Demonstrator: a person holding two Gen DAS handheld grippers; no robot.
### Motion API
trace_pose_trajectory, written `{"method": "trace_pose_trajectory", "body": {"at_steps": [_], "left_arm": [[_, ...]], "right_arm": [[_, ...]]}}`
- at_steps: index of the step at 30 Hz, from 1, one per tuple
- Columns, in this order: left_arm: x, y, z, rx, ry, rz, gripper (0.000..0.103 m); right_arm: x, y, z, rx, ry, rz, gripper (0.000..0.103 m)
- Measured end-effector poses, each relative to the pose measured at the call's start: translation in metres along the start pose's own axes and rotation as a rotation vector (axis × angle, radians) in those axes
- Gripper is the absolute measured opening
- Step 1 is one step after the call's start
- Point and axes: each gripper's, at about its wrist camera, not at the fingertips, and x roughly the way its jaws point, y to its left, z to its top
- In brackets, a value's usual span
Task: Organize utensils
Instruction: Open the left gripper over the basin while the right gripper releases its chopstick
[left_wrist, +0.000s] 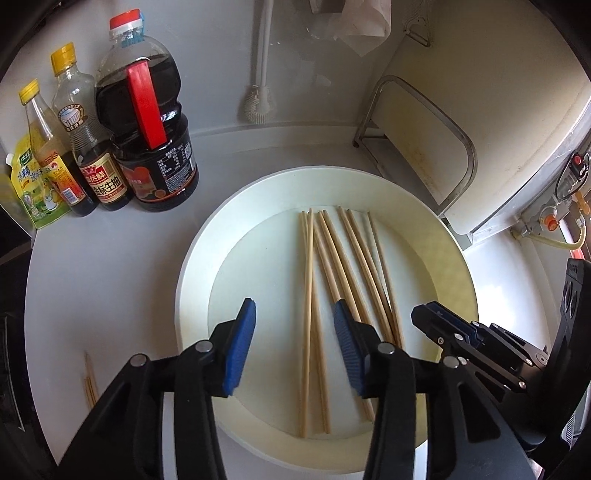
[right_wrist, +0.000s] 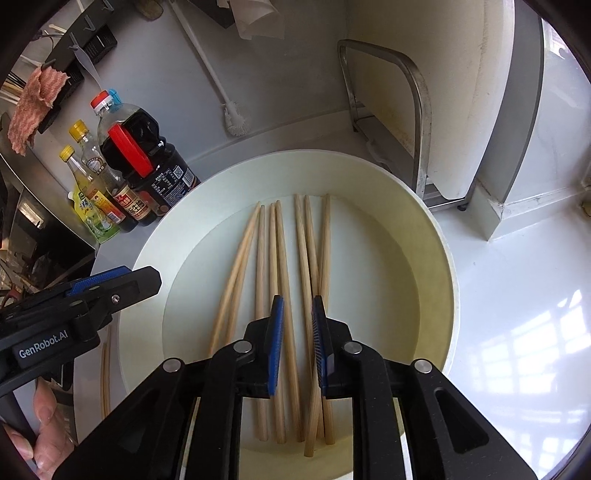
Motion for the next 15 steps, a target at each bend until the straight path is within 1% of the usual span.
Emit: {"method": "trace_pose_trajectory", "body": {"at_steps": [9, 15], "left_arm": [[-0.027, 0.010, -0.019, -0.011, -0.030, 0.013, 0.045], [-0.050, 0.022, -0.040, -0.015, -0.057, 0.018, 0.046]], "right_arm": [[-0.017, 0.014, -0.016, -0.022, 0.000, 0.004, 0.015], [-0.035, 0.031, -0.032, -0.039, -0.005, 0.003, 0.015]]}}
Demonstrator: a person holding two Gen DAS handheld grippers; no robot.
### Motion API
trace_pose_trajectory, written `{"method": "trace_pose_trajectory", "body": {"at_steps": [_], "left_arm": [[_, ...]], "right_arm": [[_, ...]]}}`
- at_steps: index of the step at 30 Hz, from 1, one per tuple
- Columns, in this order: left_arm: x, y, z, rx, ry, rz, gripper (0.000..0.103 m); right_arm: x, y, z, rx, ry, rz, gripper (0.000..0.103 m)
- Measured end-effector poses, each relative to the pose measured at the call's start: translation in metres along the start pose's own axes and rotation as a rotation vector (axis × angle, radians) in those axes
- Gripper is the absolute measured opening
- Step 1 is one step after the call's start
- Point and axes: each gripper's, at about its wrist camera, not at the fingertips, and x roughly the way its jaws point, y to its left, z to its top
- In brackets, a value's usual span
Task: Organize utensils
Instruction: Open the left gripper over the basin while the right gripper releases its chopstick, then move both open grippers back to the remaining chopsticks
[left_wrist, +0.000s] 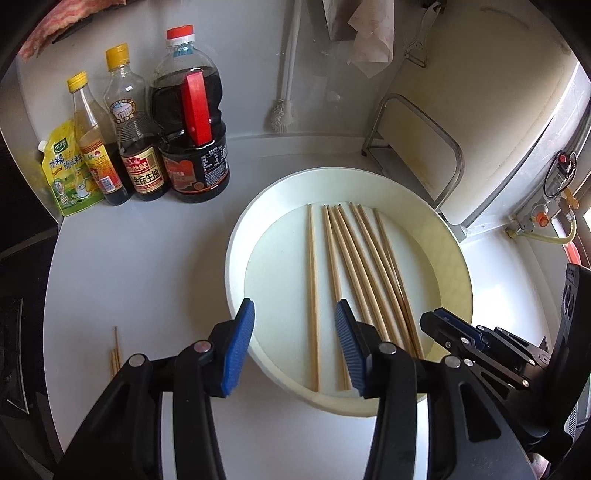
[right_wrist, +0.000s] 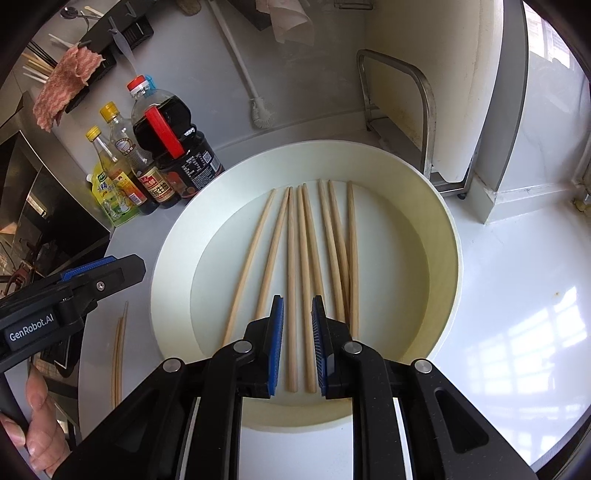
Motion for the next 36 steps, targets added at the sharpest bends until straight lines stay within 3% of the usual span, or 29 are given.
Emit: {"method": "trace_pose_trajectory", "body": {"at_steps": [12, 19, 36], "left_arm": [[-0.049, 0.049, -0.047, 0.003, -0.019, 0.033, 0.050], [-0.064, 0.102, -0.076, -0.052, -0.006, 0.078, 0.053], [-0.079, 0.210, -0.139, -0.132, 0.042, 0.215, 0.059]], "right_arm": [[-0.024, 0.065, -0.041, -0.064, -0.003, 0.019, 0.024], [-0.024, 0.108, -0.063, -0.108, 0.020, 0.029, 0.025], [0.007, 0.208, -0.101, -0.227, 0.084, 0.072, 0.038]]}}
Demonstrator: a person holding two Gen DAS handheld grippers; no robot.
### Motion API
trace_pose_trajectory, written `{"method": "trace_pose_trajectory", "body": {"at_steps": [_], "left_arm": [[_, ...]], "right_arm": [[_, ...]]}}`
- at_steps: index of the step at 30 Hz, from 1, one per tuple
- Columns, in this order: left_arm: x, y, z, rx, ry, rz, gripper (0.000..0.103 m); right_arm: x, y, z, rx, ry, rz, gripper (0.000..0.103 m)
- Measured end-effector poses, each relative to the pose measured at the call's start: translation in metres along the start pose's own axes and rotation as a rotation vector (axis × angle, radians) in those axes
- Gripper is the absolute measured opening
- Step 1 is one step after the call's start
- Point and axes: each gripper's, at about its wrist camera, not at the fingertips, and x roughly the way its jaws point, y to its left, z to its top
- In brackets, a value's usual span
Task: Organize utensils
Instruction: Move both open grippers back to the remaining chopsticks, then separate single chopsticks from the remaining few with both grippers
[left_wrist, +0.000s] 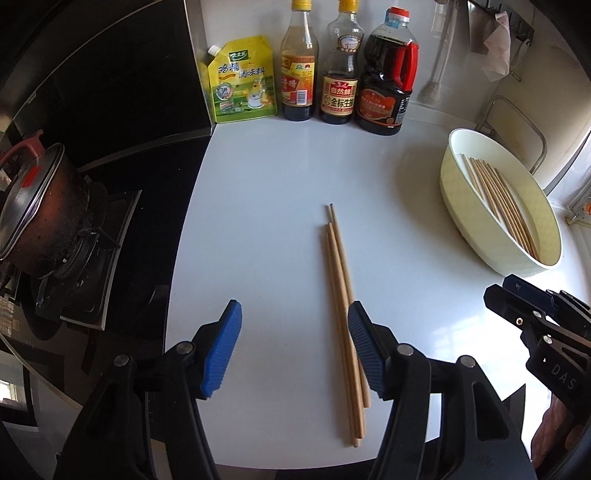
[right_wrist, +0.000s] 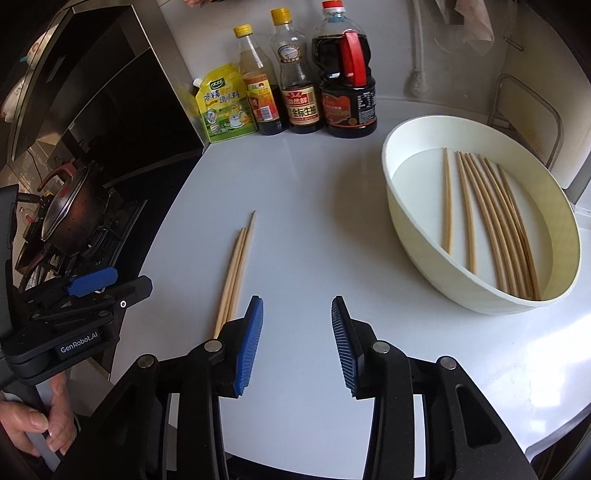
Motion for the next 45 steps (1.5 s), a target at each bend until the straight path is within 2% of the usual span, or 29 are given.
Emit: {"method": "trace_pose_trajectory", "body": {"at_steps": [4, 8, 13, 21, 27, 32, 36, 45], "left_arm": [[0.009, 0.012, -0.008, -0.013, 0.014, 0.021, 0.064], [0.019, 0.018, -0.016, -0.026, 0.018, 0.041, 0.078], [0.032, 0.024, -0.024, -0.027, 0.031, 0.085, 0.081], [0.049, 0.042, -0.031, -0.056, 0.046, 0.119, 0.084], [0.053, 0.054, -0.033, -0.090, 0.044, 0.103, 0.086], [0.062, 0.058, -0.035, -0.109, 0.082, 0.074, 0.086], [0.066, 0.055, -0.038, -0.105, 0.084, 0.054, 0.086], [0.078, 0.035, -0.042, -0.098, 0.092, -0.031, 0.086]], "right_arm": [[0.012, 0.013, -0.004, -0.012, 0.015, 0.005, 0.040], [0.029, 0.021, -0.013, -0.021, 0.031, -0.001, 0.042], [0.056, 0.023, -0.027, -0.016, 0.084, 0.003, 0.042], [0.082, 0.035, -0.032, -0.037, 0.106, -0.004, 0.042], [0.096, 0.049, -0.031, -0.078, 0.116, -0.015, 0.042], [0.106, 0.055, -0.030, -0.104, 0.133, -0.043, 0.043], [0.107, 0.057, -0.031, -0.133, 0.126, -0.065, 0.043], [0.101, 0.035, -0.033, -0.110, 0.111, -0.118, 0.043]]}}
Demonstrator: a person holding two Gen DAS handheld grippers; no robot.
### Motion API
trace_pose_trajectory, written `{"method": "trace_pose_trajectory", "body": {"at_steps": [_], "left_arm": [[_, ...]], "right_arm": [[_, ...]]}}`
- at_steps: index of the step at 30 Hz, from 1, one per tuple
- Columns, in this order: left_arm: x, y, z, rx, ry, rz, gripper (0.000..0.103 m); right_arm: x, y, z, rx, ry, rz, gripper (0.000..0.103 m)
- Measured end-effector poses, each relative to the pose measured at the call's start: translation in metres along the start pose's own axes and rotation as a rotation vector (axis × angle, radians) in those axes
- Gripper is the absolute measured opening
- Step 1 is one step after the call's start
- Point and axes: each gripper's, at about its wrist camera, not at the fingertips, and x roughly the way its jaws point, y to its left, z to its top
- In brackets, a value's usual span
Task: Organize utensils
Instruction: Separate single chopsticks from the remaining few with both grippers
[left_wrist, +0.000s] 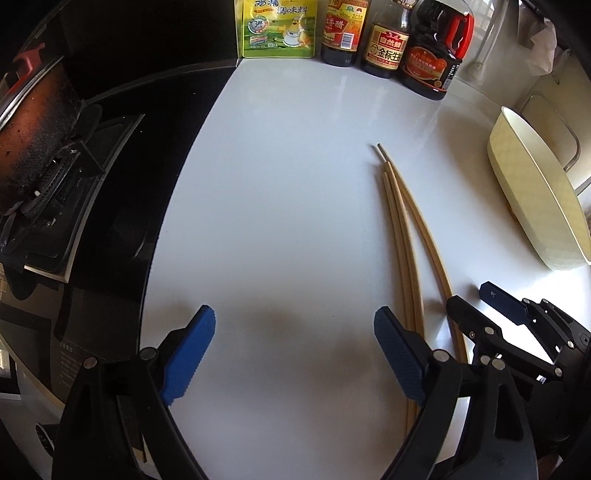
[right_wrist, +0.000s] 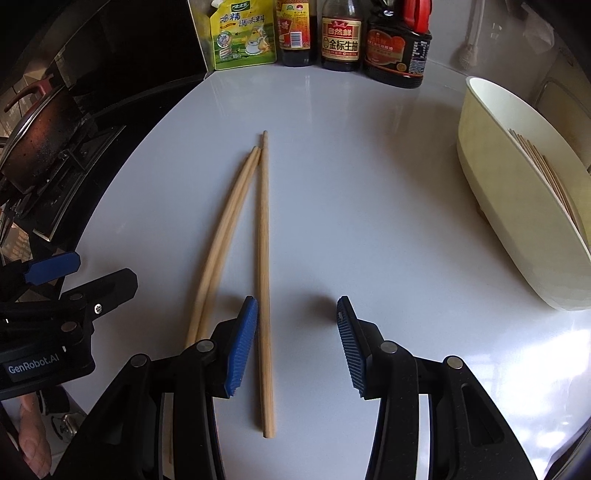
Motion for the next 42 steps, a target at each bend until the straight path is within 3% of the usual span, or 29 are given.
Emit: {"method": "trace_pose_trajectory", "body": {"at_steps": [9, 16, 25, 30, 42], "left_arm": [[0.006, -0.026, -0.002, 0.045, -0.004, -0.050, 0.086], [0.017, -0.041, -0.005, 0.095, 0.009, -0.013, 0.087], [0.015, -0.028, -0.004, 0.055, -0.005, -0.012, 0.087], [0.005, -0.012, -0.008, 0.019, -0.041, -0.003, 0.087], [0.001, 0.017, -0.013, -0.066, -0.042, 0.041, 0.087]], "right_arm": [[-0.008, -0.033, -0.011, 0.039, 0.002, -0.036, 0.043], [-0.012, -0.051, -0.014, 0.078, 0.005, -0.033, 0.043], [-0.015, -0.052, -0.010, 0.069, -0.012, -0.006, 0.043], [-0.014, -0.049, 0.000, 0.032, -0.035, -0.007, 0.046], [0.004, -0.038, 0.019, -0.080, -0.011, 0.020, 0.046]]}}
